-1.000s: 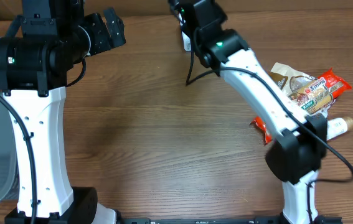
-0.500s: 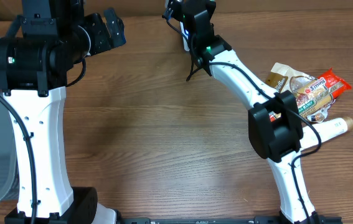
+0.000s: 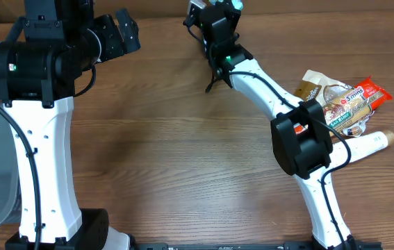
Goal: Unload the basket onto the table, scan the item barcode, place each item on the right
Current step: 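Carry the wipes pouch to the right-side pile and release it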
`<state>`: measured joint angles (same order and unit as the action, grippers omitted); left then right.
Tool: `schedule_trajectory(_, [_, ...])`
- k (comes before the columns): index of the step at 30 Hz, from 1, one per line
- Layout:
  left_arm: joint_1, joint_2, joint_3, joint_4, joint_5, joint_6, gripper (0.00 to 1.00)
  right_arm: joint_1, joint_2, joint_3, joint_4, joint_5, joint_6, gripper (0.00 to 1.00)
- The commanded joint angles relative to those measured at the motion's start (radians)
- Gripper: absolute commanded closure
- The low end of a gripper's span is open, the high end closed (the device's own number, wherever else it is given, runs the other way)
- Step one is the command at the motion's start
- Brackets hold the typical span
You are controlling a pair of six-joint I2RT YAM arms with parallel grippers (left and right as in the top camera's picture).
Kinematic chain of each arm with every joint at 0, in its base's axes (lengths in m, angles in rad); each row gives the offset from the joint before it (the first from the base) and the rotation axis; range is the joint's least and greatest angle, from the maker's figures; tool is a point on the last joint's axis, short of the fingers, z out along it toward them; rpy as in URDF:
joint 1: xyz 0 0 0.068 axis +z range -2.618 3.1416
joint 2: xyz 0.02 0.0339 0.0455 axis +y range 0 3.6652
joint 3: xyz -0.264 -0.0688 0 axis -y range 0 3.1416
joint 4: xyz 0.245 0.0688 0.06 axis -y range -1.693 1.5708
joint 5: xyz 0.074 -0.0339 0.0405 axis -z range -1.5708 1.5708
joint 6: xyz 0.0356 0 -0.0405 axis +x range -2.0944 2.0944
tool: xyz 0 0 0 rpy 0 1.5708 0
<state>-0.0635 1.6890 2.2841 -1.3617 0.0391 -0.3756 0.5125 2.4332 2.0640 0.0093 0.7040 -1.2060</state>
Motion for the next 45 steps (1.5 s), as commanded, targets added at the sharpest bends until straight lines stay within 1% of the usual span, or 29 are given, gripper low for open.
schedule_trajectory(1, [0.003, 0.006, 0.006, 0.003, -0.01, -0.014, 0.0, 0.012, 0.015, 0.014, 0.003, 0.02, 0.032, 0.96])
schedule_trajectory(23, [0.003, 0.006, 0.006, 0.003, -0.01, -0.014, 0.0, 0.012, 0.013, -0.01, 0.008, 0.021, 0.031, 0.96])
schedule_trajectory(27, [0.003, 0.006, 0.006, 0.003, -0.01, -0.014, 0.0, 0.013, -0.014, -0.01, 0.005, 0.021, 0.032, 0.96])
schedule_trajectory(30, [0.003, 0.006, 0.006, 0.003, -0.01, -0.014, 0.0, 0.016, -0.066, -0.01, -0.013, 0.022, 0.046, 0.96])
schedule_trajectory(32, [0.003, 0.006, 0.006, 0.003, -0.01, -0.014, 0.0, 0.018, -0.12, -0.01, -0.038, 0.026, 0.097, 0.96])
schedule_trajectory(35, [0.003, 0.006, 0.006, 0.003, -0.01, -0.014, 0.0, 0.023, -0.242, -0.01, -0.188, 0.025, 0.173, 0.96])
schedule_trajectory(37, [0.003, 0.006, 0.006, 0.003, -0.01, -0.014, 0.01, 0.027, -0.32, -0.01, -0.298, 0.029, 0.256, 0.96])
schedule_trajectory(40, [0.003, 0.006, 0.006, 0.003, -0.01, -0.014, 0.01, 0.027, -0.432, -0.01, -0.461, 0.029, 0.419, 0.96])
schedule_trajectory(42, [0.003, 0.006, 0.006, 0.003, -0.01, -0.014, 0.0, 0.023, -0.51, -0.01, -0.587, 0.029, 0.584, 0.96])
schedule_trajectory(43, [0.003, 0.006, 0.006, 0.003, -0.01, -0.014, 0.0, 0.007, -0.575, -0.01, -0.718, 0.028, 0.757, 0.96])
schedule_trajectory(45, [0.003, 0.006, 0.006, 0.003, -0.01, -0.014, 0.0, -0.022, -0.629, -0.01, -0.871, 0.027, 0.969, 0.96])
